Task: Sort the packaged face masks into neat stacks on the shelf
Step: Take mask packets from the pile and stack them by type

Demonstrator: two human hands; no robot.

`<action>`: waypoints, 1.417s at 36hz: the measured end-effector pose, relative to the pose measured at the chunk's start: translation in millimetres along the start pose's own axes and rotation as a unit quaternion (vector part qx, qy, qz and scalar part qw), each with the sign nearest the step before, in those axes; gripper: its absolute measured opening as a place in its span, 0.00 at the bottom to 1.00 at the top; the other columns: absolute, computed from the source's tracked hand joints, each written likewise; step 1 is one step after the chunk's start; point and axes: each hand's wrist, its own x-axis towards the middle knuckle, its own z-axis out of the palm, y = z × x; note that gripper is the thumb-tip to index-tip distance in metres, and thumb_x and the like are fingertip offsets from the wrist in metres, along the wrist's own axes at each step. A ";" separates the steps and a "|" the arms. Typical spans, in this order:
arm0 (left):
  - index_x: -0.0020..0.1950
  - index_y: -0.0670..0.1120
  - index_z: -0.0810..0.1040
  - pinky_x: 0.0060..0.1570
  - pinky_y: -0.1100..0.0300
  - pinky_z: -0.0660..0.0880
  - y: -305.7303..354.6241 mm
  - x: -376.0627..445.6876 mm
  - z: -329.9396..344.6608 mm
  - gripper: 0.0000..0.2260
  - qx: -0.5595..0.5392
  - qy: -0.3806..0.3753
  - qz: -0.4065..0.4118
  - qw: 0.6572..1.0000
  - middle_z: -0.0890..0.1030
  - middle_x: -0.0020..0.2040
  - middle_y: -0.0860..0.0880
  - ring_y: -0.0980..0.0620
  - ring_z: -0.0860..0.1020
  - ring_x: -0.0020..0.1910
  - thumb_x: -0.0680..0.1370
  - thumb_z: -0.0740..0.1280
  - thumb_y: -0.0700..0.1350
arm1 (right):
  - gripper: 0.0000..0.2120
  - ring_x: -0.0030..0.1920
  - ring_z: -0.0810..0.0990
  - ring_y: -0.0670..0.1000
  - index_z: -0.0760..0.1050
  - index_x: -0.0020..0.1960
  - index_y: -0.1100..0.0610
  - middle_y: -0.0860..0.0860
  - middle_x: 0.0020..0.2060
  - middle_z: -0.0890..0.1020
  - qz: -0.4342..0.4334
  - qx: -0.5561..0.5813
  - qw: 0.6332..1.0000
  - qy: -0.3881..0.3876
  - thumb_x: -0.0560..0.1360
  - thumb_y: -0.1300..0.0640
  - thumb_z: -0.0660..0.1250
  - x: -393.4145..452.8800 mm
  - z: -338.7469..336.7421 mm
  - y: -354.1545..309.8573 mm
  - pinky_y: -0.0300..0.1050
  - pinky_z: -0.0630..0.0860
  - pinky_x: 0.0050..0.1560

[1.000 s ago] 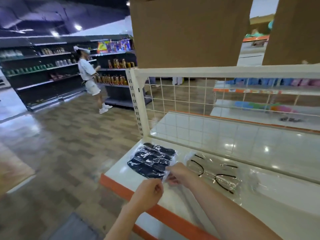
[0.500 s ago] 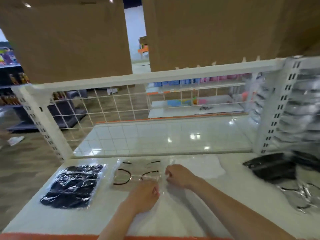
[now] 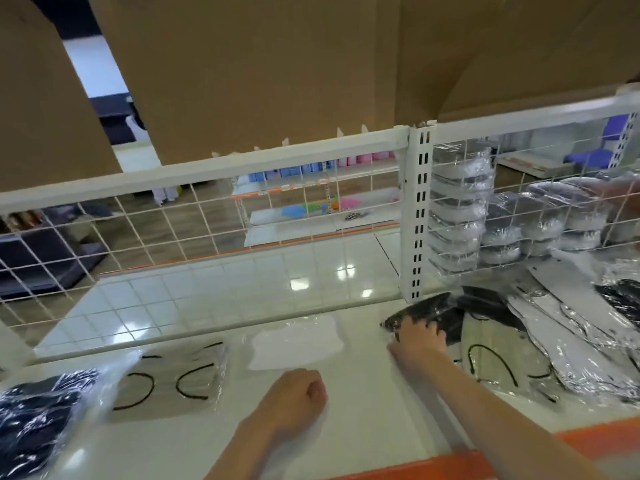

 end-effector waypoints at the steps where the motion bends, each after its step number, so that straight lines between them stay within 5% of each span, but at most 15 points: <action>1: 0.35 0.52 0.75 0.41 0.66 0.71 5.4 1.8 2.4 0.07 -0.031 -0.002 -0.009 0.999 0.78 0.37 0.57 0.62 0.74 0.36 0.72 0.60 0.45 | 0.23 0.70 0.64 0.61 0.63 0.69 0.58 0.61 0.69 0.66 -0.014 -0.004 1.000 -0.001 0.78 0.49 0.59 0.0 -1.0 5.2 0.55 0.63 0.69; 6: 0.37 0.50 0.79 0.34 0.70 0.70 30.9 20.1 20.8 0.09 -0.225 0.023 -0.079 0.971 0.82 0.37 0.53 0.57 0.78 0.35 0.77 0.64 0.44 | 0.14 0.57 0.77 0.55 0.74 0.61 0.58 0.55 0.57 0.79 -0.089 0.017 0.996 0.023 0.79 0.62 0.55 -8.4 -12.2 17.5 0.48 0.73 0.57; 9: 0.40 0.43 0.77 0.33 0.62 0.73 44.9 32.9 29.9 0.18 -0.486 0.023 -0.176 0.856 0.82 0.39 0.44 0.48 0.79 0.37 0.78 0.62 0.57 | 0.12 0.49 0.80 0.54 0.77 0.54 0.57 0.54 0.49 0.82 -0.167 0.150 0.974 0.015 0.80 0.56 0.56 -18.4 -18.0 22.8 0.46 0.76 0.53; 11: 0.46 0.37 0.78 0.44 0.51 0.77 46.6 38.5 32.5 0.28 -0.603 0.014 -0.208 0.770 0.83 0.46 0.37 0.40 0.81 0.47 0.76 0.59 0.64 | 0.12 0.40 0.79 0.44 0.78 0.45 0.56 0.47 0.39 0.81 -0.274 0.257 0.926 -0.046 0.80 0.53 0.58 -29.7 -24.7 28.7 0.36 0.74 0.45; 13: 0.49 0.34 0.80 0.53 0.45 0.76 49.7 38.3 32.7 0.30 -0.648 0.005 -0.200 0.735 0.81 0.50 0.33 0.36 0.80 0.50 0.77 0.59 0.62 | 0.13 0.32 0.73 0.34 0.75 0.39 0.50 0.39 0.29 0.75 -0.336 0.283 0.892 -0.111 0.80 0.50 0.58 -40.1 -33.1 30.8 0.28 0.67 0.37; 15: 0.46 0.33 0.82 0.48 0.48 0.78 53.8 36.1 38.1 0.19 -0.668 -0.002 -0.183 0.722 0.81 0.49 0.33 0.39 0.82 0.44 0.76 0.63 0.50 | 0.15 0.34 0.74 0.34 0.80 0.44 0.50 0.37 0.31 0.77 -0.324 0.324 0.880 -0.121 0.80 0.46 0.58 -38.8 -33.3 33.2 0.27 0.66 0.39; 19: 0.63 0.28 0.72 0.46 0.49 0.79 55.7 31.5 48.5 0.21 -0.638 0.018 -0.164 0.752 0.76 0.57 0.29 0.38 0.79 0.50 0.70 0.65 0.33 | 0.20 0.58 0.75 0.52 0.76 0.58 0.58 0.53 0.56 0.78 -0.257 0.206 0.944 -0.005 0.79 0.44 0.56 -11.0 -19.0 48.6 0.43 0.71 0.59; 23: 0.62 0.28 0.73 0.50 0.46 0.78 53.1 22.9 48.9 0.26 -0.638 0.012 -0.161 0.753 0.76 0.56 0.30 0.37 0.78 0.51 0.64 0.70 0.32 | 0.33 0.75 0.52 0.59 0.58 0.74 0.55 0.57 0.75 0.56 -0.163 0.034 0.985 -0.038 0.76 0.39 0.59 8.2 3.5 65.7 0.57 0.53 0.73; 26: 0.57 0.26 0.74 0.51 0.46 0.77 60.4 16.8 45.9 0.19 -0.657 0.019 -0.188 0.730 0.77 0.53 0.30 0.37 0.77 0.51 0.66 0.64 0.30 | 0.27 0.73 0.59 0.58 0.63 0.71 0.53 0.56 0.71 0.65 -0.170 0.010 0.985 0.004 0.77 0.41 0.58 14.2 8.5 69.2 0.55 0.58 0.71; 29: 0.48 0.32 0.76 0.43 0.48 0.76 65.9 12.6 43.7 0.09 -0.662 0.028 -0.229 0.714 0.79 0.42 0.36 0.38 0.78 0.43 0.70 0.61 0.32 | 0.15 0.59 0.75 0.55 0.74 0.59 0.53 0.53 0.57 0.78 -0.194 0.026 0.979 0.059 0.80 0.48 0.54 14.4 3.2 70.0 0.50 0.70 0.60; 34: 0.46 0.35 0.74 0.44 0.49 0.73 68.3 15.5 44.2 0.06 -0.661 0.042 -0.255 0.704 0.77 0.36 0.39 0.41 0.77 0.38 0.76 0.59 0.36 | 0.14 0.48 0.80 0.52 0.78 0.51 0.53 0.51 0.46 0.81 -0.209 0.251 0.942 0.076 0.81 0.51 0.55 1.8 -4.9 63.6 0.46 0.75 0.53; 39: 0.45 0.36 0.74 0.43 0.48 0.73 77.4 17.3 47.0 0.13 -0.719 0.052 -0.222 0.657 0.80 0.36 0.37 0.39 0.77 0.41 0.77 0.60 0.46 | 0.19 0.39 0.76 0.40 0.77 0.61 0.54 0.46 0.46 0.81 -0.355 0.300 0.882 -0.076 0.81 0.45 0.54 -32.4 -24.9 54.4 0.33 0.71 0.48; 42: 0.57 0.33 0.75 0.48 0.45 0.74 75.4 18.6 50.4 0.23 -0.721 0.057 -0.216 0.655 0.80 0.49 0.33 0.36 0.78 0.50 0.78 0.62 0.54 | 0.19 0.50 0.79 0.47 0.78 0.59 0.49 0.49 0.55 0.81 -0.383 0.275 0.863 -0.183 0.79 0.41 0.55 -38.5 -20.1 56.5 0.39 0.72 0.55; 47: 0.63 0.33 0.71 0.37 0.47 0.78 79.6 17.2 51.9 0.20 -0.658 0.061 -0.220 0.717 0.80 0.49 0.33 0.36 0.79 0.45 0.72 0.65 0.32 | 0.21 0.70 0.65 0.55 0.69 0.69 0.54 0.55 0.69 0.69 -0.279 0.170 0.945 -0.010 0.79 0.47 0.56 -15.1 -4.2 62.3 0.50 0.63 0.70; 51: 0.58 0.35 0.75 0.36 0.50 0.77 80.4 11.4 49.2 0.13 -0.648 0.078 -0.181 0.736 0.82 0.42 0.36 0.39 0.80 0.42 0.75 0.59 0.28 | 0.33 0.76 0.49 0.60 0.55 0.76 0.55 0.58 0.76 0.53 -0.168 0.045 0.984 -0.039 0.76 0.41 0.59 3.8 8.0 77.8 0.55 0.52 0.74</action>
